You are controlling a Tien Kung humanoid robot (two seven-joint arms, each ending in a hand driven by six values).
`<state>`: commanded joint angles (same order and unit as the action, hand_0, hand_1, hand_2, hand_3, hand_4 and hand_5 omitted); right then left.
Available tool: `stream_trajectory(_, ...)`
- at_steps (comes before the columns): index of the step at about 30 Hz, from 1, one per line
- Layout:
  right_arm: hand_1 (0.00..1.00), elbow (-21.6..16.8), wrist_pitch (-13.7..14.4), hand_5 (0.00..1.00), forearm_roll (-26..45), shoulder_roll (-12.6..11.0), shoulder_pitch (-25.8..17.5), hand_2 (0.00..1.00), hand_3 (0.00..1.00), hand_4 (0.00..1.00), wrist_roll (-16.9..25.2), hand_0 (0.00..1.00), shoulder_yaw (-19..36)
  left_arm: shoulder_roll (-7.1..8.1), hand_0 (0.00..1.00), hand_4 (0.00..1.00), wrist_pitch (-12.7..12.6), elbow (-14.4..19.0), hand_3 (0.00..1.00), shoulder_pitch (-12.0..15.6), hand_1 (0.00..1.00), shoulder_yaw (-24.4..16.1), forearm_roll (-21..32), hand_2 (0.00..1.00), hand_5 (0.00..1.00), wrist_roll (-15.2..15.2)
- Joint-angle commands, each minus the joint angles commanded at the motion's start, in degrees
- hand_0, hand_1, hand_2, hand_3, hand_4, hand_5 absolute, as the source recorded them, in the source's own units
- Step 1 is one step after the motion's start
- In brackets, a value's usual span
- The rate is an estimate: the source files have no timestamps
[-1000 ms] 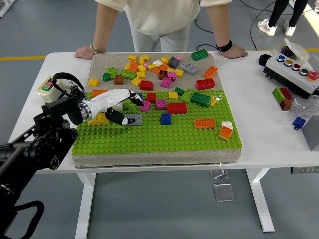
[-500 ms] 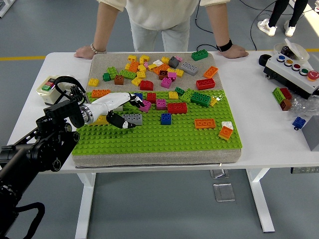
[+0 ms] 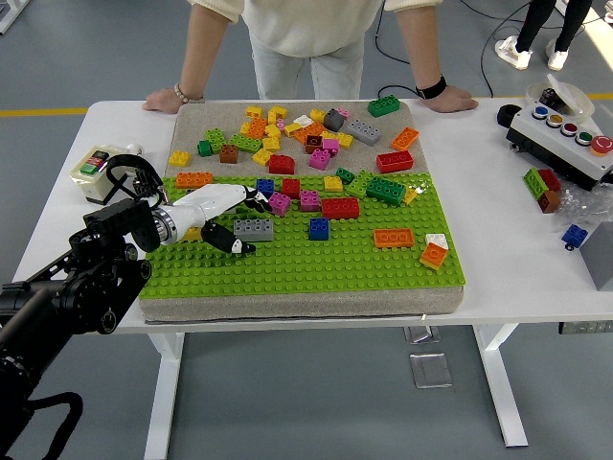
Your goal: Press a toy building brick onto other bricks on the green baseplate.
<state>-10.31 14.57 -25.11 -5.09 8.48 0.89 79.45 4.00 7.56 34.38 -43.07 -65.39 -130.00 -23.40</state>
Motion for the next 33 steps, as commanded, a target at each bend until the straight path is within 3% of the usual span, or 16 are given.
stream_trajectory(10, 0.659, 0.00, 0.12, 0.499, 0.09, -0.03, 0.07, 0.706, 0.583, 0.909, -0.04, 0.740, 0.00, -0.07, 0.833, 0.876, -1.31, -1.46, 0.706, -0.52, 0.756, 0.54, 0.00, 0.721, 0.160, -0.08)
stream_trajectory(11, 0.660, 0.00, 0.11, 0.499, 0.12, -0.03, 0.07, 0.706, 0.584, 0.910, -0.05, 0.739, -0.01, -0.12, 0.818, 0.782, -1.47, -1.57, 0.624, -0.58, 0.741, 0.56, 0.00, 0.664, 0.129, -0.05)
stream_trajectory(16, 0.660, 0.00, 0.18, 0.499, 0.11, -0.01, 0.10, 0.706, 0.584, 0.910, -0.02, 0.739, 0.02, -0.25, 0.818, 0.782, -2.19, -1.84, 0.624, -0.67, 0.741, 0.73, 0.00, 0.664, 0.129, 0.03)
stream_trajectory(17, 0.661, 0.00, 0.21, 0.500, 0.11, 0.00, 0.12, 0.706, 0.584, 0.909, 0.01, 0.740, 0.03, -0.28, 0.782, 0.694, -2.37, -1.87, 0.568, -0.67, 0.718, 0.78, 0.00, 0.618, 0.098, 0.02)
stream_trajectory(22, 0.661, 0.00, 0.20, 0.500, 0.11, 0.02, 0.06, 0.706, 0.584, 0.909, 0.02, 0.740, 0.04, -0.34, 0.782, 0.694, -2.87, -1.88, 0.568, -0.63, 0.718, 0.83, 0.00, 0.618, 0.098, -0.05)
stream_trajectory(23, 0.659, 0.00, 0.18, 0.499, 0.12, 0.01, 0.05, 0.707, 0.584, 0.909, 0.01, 0.740, 0.03, -0.34, 0.770, 0.646, -2.92, -1.91, 0.550, -0.63, 0.695, 0.85, 0.00, 0.601, 0.082, -0.04)
stream_trajectory(33, 0.660, 0.00, 0.13, 0.499, 0.18, -0.03, 0.06, 0.707, 0.585, 0.909, -0.02, 0.740, 0.18, -0.21, 0.764, 0.639, -2.83, -1.35, 0.547, -0.31, 0.678, 1.07, 0.00, 0.594, 0.070, -0.05)
